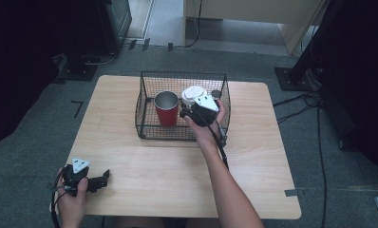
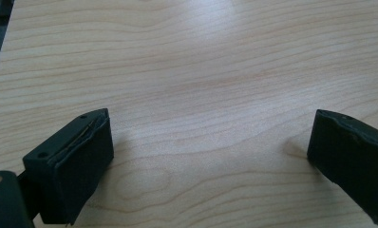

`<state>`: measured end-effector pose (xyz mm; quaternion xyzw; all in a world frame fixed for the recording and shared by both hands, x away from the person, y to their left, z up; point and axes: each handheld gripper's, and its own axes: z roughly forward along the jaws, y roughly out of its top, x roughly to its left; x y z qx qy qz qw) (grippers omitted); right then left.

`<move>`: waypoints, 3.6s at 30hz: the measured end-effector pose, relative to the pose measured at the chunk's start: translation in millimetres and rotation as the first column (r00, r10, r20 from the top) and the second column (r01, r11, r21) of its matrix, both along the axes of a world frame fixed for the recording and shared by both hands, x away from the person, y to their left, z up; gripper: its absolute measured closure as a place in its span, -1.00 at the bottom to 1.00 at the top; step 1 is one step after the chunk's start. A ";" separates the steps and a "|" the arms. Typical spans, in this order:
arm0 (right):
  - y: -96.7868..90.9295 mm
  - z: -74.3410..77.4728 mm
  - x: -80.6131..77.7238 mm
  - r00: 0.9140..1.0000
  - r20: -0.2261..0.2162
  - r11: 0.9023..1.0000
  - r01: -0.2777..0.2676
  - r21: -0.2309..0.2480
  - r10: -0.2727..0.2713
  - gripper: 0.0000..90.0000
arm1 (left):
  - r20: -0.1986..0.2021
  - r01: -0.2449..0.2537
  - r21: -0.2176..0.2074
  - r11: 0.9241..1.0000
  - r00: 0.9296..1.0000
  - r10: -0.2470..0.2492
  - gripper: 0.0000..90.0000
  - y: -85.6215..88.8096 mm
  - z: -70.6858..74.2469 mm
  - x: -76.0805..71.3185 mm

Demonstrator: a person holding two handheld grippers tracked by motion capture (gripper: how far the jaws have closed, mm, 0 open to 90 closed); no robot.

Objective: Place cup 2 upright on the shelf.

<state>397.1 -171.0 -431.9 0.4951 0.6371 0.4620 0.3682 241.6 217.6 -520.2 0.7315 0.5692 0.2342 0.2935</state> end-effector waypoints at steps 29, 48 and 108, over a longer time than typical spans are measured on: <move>-8.2 -9.1 -28.2 0.996 -0.088 0.999 0.008 -0.033 -0.011 -0.73 | -0.002 0.004 0.002 1.000 1.000 -0.004 -0.95 -0.2 0.1 0.5; -23.8 -9.8 -50.8 0.993 -0.116 1.000 -0.004 -0.005 0.003 -1.00 | -0.002 0.005 0.002 1.000 1.000 -0.005 -0.95 -0.2 0.2 0.5; -146.2 -48.6 -145.6 0.984 -0.125 0.992 0.124 -0.004 -0.124 -1.00 | -0.003 0.007 0.004 1.000 1.000 -0.007 -0.95 -0.1 0.3 0.4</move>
